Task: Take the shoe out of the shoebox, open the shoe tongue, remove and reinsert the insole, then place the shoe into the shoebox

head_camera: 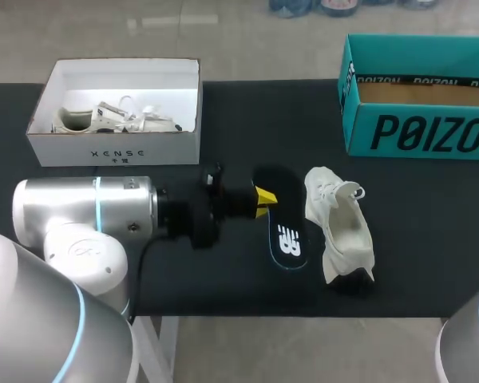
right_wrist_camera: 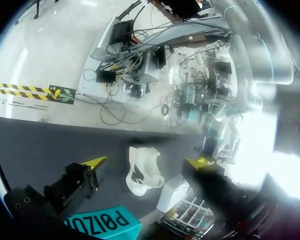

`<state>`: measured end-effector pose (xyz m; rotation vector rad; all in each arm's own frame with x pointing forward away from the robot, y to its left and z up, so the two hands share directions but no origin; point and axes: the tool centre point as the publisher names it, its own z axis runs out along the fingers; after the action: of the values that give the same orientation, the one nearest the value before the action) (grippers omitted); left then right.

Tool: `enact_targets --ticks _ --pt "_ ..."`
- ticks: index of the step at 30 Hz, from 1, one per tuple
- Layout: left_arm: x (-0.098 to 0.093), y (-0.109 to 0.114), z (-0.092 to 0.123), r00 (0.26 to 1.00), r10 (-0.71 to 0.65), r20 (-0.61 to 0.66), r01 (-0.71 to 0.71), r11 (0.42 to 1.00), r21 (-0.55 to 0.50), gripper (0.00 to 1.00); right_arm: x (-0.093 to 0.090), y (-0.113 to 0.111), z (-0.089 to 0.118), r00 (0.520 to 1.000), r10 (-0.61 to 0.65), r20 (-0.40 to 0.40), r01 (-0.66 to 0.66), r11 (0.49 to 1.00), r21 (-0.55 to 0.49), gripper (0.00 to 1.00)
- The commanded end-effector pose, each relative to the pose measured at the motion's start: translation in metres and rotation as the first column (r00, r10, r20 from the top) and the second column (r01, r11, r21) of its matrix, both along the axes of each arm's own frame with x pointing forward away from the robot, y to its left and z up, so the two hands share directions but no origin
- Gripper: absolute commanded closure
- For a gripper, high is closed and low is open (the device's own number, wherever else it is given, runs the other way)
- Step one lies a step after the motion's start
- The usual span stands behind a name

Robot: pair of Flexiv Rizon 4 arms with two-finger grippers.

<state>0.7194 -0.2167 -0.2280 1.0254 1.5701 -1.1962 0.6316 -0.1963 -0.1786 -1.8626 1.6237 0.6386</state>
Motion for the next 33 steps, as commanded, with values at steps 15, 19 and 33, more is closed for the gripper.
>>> enact_targets --ticks 15,19,33 --pt "-0.039 -0.057 -0.021 0.976 -0.151 -0.154 0.143 0.988 -0.065 1.0 -0.008 0.001 -0.001 0.937 -0.248 0.247 0.236 0.969 0.077 0.0" --pt "-0.04 -0.071 -0.027 0.968 -0.166 -0.188 0.151 0.984 -0.089 1.0 -0.008 0.001 -0.001 0.937 -0.248 0.247 0.236 0.969 0.077 0.0" --pt "-0.037 -0.13 -0.049 0.927 -0.299 -0.228 0.276 0.953 -0.126 1.0 -0.008 0.001 -0.001 0.937 -0.248 0.247 0.236 0.969 0.077 0.0"
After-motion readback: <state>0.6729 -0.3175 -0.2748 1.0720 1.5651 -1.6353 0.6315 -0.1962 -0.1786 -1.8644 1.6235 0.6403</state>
